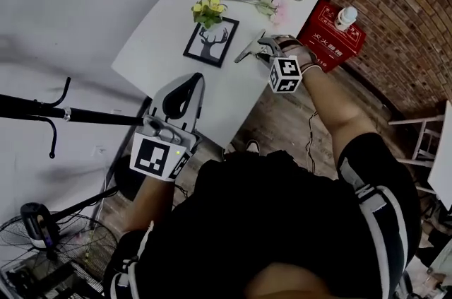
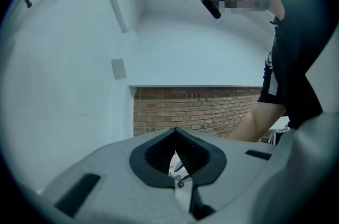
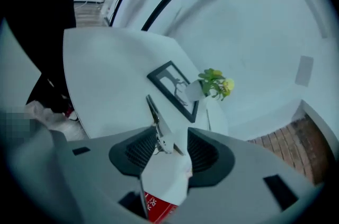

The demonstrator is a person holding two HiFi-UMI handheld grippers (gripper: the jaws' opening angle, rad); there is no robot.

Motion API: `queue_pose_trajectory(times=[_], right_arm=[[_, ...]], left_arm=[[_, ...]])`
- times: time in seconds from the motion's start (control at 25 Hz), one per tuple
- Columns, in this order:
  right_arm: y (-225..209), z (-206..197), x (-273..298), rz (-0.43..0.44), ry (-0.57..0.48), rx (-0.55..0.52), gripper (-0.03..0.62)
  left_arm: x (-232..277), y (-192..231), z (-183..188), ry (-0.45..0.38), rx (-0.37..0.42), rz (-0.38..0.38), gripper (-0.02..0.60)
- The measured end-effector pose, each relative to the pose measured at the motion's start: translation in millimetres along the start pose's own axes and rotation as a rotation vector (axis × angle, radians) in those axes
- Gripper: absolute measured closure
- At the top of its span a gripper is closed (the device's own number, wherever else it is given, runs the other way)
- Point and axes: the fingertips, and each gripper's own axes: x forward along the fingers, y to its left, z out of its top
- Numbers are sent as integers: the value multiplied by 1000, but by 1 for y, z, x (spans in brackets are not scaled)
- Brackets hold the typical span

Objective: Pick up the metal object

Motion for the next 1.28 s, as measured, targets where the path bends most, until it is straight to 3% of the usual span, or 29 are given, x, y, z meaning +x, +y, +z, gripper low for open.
queue_pose_trajectory(times=[0.2,0.52,1.0,1.28], right_arm=[[17,-17,38,113,93,-142,411],[13,-11,56,137,108,-211,451],[7,-9,63,119,147,-177,497],[-7,-6,36,62,122,-20,511]], left_arm=[[-14,14,-8,29,3,51,572],[-20,23,-15,50,-2,79,572],[-25,27,-21,59,0,78,573],[-24,25,-13,38,7,54,574]])
